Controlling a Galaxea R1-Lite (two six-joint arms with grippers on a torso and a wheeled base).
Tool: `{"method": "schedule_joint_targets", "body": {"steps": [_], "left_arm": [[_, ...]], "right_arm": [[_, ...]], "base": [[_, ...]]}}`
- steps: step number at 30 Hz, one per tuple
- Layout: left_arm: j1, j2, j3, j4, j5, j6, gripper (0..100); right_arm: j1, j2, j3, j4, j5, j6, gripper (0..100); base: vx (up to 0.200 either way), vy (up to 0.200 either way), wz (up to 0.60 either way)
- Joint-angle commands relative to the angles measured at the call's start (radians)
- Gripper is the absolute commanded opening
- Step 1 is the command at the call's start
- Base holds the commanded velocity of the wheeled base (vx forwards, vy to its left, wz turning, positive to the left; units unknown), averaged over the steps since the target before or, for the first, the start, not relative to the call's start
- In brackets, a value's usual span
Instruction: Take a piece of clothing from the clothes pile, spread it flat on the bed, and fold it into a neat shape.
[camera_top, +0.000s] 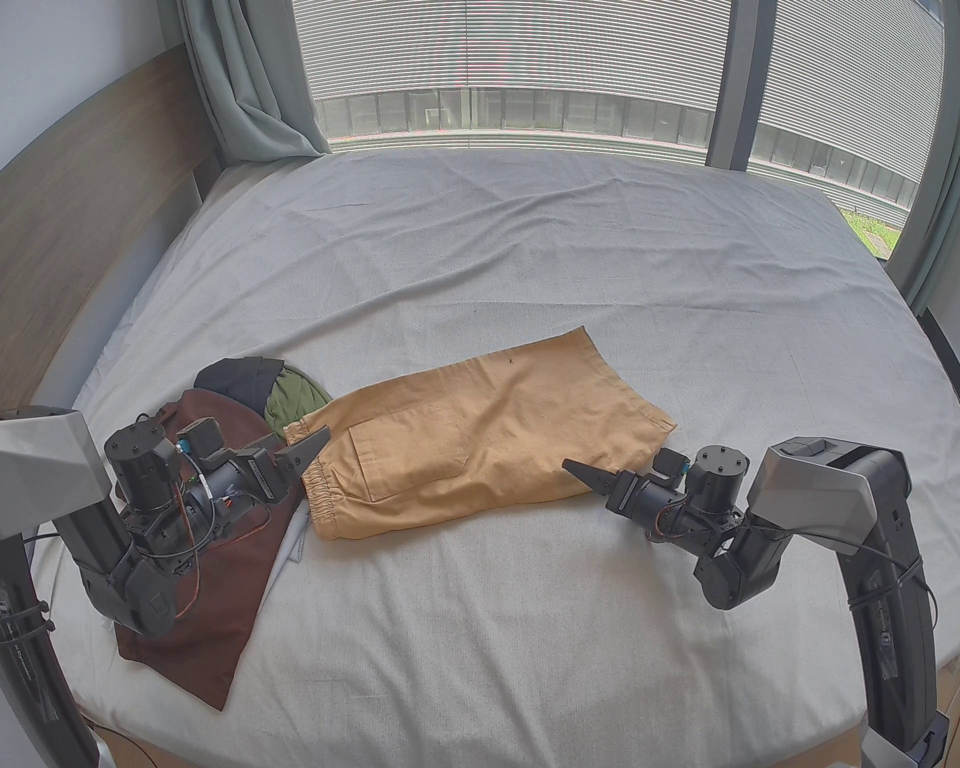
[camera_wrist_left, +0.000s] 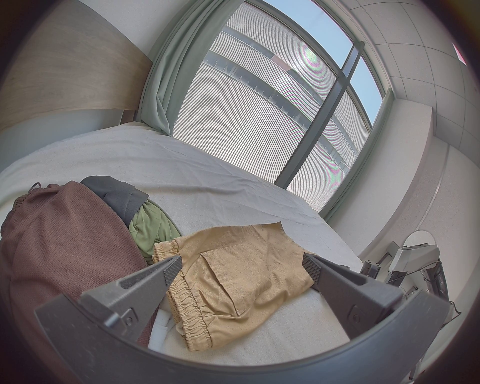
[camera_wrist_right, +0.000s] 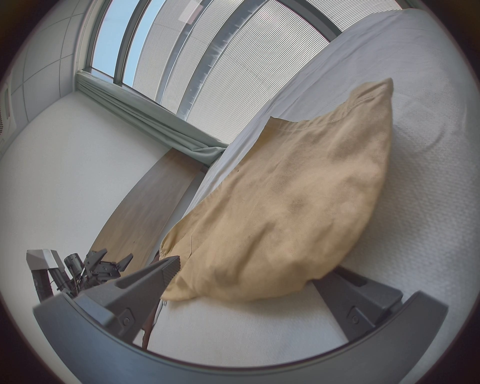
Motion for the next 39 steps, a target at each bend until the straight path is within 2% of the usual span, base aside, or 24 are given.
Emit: {"method": "schedule_joint_targets", "body": {"steps": [1, 19, 20, 39], "left_arm": [[-0.001, 0.001, 0.001, -0.001, 0.001, 0.0, 100], [-0.003, 0.001, 0.002, -0.001, -0.001, 0.0, 100], [-0.003, 0.001, 0.002, -0.001, -0.001, 0.0, 100], [-0.003, 0.004, 0.002, -0.001, -0.001, -0.002, 100]], "right_arm": [[0.027, 0.054, -0.075, 0.002, -0.035, 0.016, 100], [0.039, 0.077, -0.117, 0.002, -0.041, 0.017, 100], [0.039, 0.077, -0.117, 0.002, -0.041, 0.017, 0], [0.04, 0.077, -0.109, 0.002, -0.042, 0.016, 0]], "base": [[0.0, 0.0, 0.0], [0.0, 0.0, 0.0], [0.0, 0.0, 0.0], [0.0, 0.0, 0.0]]}}
